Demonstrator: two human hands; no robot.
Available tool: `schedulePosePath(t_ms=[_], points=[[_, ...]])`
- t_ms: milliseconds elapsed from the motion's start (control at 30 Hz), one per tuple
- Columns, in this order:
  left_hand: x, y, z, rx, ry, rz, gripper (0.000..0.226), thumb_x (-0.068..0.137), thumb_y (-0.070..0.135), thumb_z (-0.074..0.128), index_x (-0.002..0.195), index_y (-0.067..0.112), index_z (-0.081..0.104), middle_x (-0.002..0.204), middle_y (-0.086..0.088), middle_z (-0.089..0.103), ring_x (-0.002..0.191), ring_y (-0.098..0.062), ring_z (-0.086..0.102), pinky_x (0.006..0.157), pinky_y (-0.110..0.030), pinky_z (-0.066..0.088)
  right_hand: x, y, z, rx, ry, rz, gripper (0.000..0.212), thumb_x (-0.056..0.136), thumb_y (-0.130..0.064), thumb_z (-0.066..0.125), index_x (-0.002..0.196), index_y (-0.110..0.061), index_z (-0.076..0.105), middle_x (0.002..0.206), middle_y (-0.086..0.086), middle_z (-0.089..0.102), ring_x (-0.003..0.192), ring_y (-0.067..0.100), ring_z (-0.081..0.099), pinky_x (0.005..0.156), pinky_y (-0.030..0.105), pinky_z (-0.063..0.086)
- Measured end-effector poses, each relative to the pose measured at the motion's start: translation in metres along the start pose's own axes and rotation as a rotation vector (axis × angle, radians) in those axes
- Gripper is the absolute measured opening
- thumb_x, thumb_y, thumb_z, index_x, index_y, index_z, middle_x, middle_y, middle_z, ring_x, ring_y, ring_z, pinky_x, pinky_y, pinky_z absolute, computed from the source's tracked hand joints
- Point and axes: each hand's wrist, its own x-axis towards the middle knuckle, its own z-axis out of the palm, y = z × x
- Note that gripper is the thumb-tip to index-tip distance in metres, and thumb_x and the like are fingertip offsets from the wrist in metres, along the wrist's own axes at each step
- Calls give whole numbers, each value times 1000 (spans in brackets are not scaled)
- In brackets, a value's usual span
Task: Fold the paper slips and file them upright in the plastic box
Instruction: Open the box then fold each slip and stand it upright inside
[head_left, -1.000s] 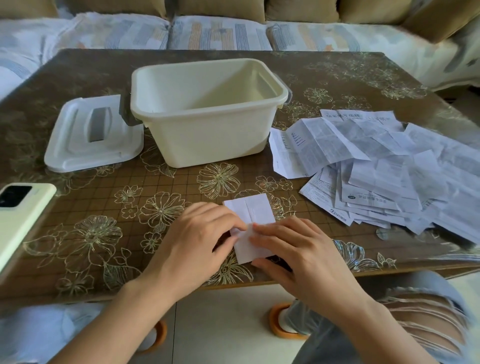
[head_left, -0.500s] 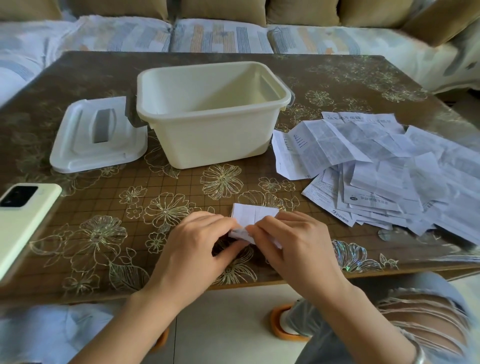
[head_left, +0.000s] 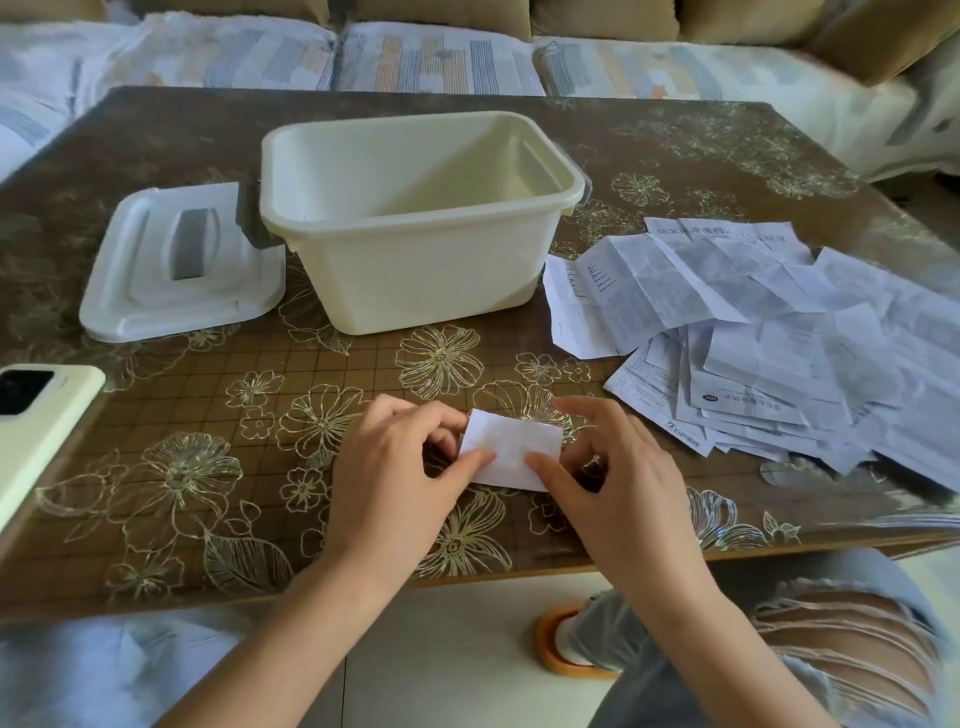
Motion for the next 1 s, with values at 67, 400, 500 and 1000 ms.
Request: schedulePosePath(t_ms=[67,400,500,1000], points=[[0,1,1,25,13,29,23,68,38,80,86,27,70,68,20,56,82,-9,50,68,-32,45,-1,-1,1,-44,8,-14,40,79,-37,72,115,-26,59,63,-15,54,77,7,50,61,25,44],[-4,-4,9,173,8,156,24,75,27,78,97,21,73,124,0,59,115,-20,48,93,-37,45,-2,1,5,-230,-1,-86,15,84,-35,70,97,-29,65,64,-16,47,77,9,40,56,20,34],[-5,-6,10,213,21,180,18,77,24,78,95,21,78,120,0,65,115,-22,50,93,-37,44,-2,2,6,-251,6,-113,10,87,-34,68,95,-29,68,68,-16,50,79,12,43,58,23,38],[-2,-18,-1,146,-165,76,27,82,46,69,109,43,72,140,9,55,140,-23,33,109,-44,29,-12,-3,20,-337,3,40,35,85,-54,48,112,-36,62,127,-2,50,119,26,40,92,38,31]])
